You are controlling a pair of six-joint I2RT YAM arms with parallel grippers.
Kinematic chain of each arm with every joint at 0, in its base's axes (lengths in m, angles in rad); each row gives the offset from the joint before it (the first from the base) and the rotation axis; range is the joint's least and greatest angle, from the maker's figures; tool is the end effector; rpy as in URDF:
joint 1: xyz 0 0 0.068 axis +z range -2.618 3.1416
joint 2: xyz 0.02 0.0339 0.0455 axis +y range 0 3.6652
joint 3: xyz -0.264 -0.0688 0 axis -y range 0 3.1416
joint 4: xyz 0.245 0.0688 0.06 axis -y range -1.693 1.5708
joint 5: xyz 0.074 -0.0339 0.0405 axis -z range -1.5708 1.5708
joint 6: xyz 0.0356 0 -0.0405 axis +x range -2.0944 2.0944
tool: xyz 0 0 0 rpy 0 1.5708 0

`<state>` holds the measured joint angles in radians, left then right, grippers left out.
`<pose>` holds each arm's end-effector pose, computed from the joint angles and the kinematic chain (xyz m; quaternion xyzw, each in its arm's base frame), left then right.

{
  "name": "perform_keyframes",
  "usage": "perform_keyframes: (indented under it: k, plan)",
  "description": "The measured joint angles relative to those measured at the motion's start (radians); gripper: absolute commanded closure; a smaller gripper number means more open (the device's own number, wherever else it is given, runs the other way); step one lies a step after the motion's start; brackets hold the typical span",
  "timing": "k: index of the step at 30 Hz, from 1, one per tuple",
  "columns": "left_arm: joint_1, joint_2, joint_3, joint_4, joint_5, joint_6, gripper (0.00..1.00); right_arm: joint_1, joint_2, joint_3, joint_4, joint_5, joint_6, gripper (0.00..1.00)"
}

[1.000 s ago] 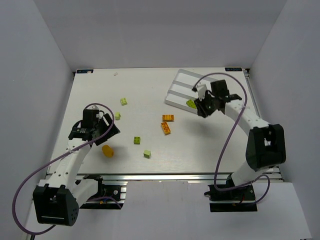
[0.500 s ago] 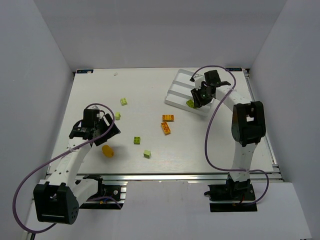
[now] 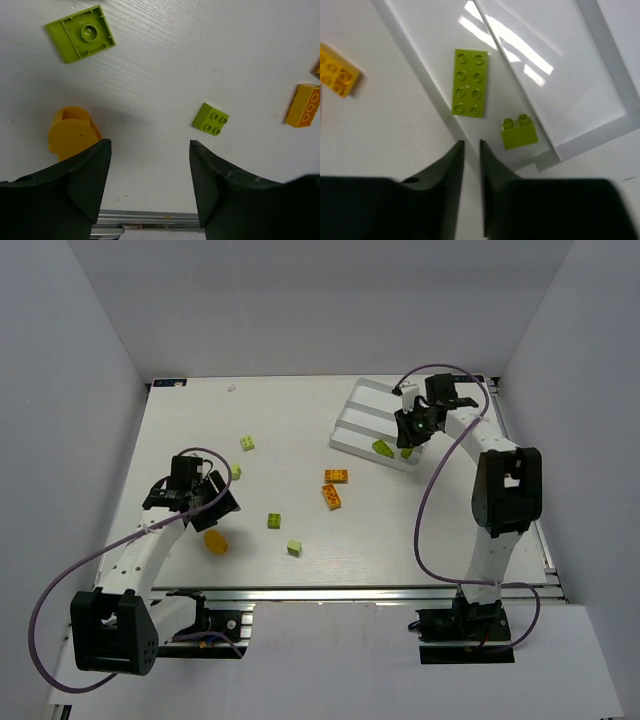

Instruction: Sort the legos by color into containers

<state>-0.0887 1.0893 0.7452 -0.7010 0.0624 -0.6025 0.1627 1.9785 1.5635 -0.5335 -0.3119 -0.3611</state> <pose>0.2026 -0.0202 0.2266 -0.2374 0.9356 -0.1163 0.2341 0.4284 0.0814 0.2243 -0.2894 0.8960 0.1172 0.3156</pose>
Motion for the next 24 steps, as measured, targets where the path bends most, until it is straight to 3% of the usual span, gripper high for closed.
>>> perform_keyframes:
  k: [1, 3, 5, 7, 8, 9, 13, 24]
  plan:
    - [0.000, 0.008, 0.000, 0.001, -0.001, 0.000, 0.33, -0.003, -0.032, -0.018, 0.005, -0.040, -0.010, 0.92]
    - [0.000, 0.026, 0.002, 0.003, -0.006, -0.001, 0.45, -0.008, -0.134, -0.086, 0.022, -0.124, -0.044, 0.92]
    - [0.000, 0.051, 0.009, 0.000, -0.022, 0.000, 0.47, -0.011, -0.275, -0.197, 0.059, -0.218, -0.073, 0.47]
    - [0.000, 0.087, 0.022, -0.002, -0.052, 0.002, 0.35, -0.010, -0.432, -0.330, 0.110, -0.312, -0.104, 0.20]
    - [0.000, 0.105, 0.029, -0.005, -0.069, 0.002, 0.28, -0.007, -0.508, -0.393, 0.135, -0.356, -0.118, 0.17]
    - [0.000, 0.126, 0.038, -0.008, -0.089, 0.000, 0.19, -0.003, -0.565, -0.441, 0.150, -0.392, -0.131, 0.15]
    - [0.001, 0.192, 0.064, -0.017, -0.160, -0.003, 0.11, 0.016, -0.649, -0.547, 0.198, -0.479, -0.144, 0.15]
    - [0.007, 0.400, 0.108, 0.010, -0.249, 0.065, 0.13, 0.016, -0.689, -0.645, 0.222, -0.499, -0.127, 0.15]
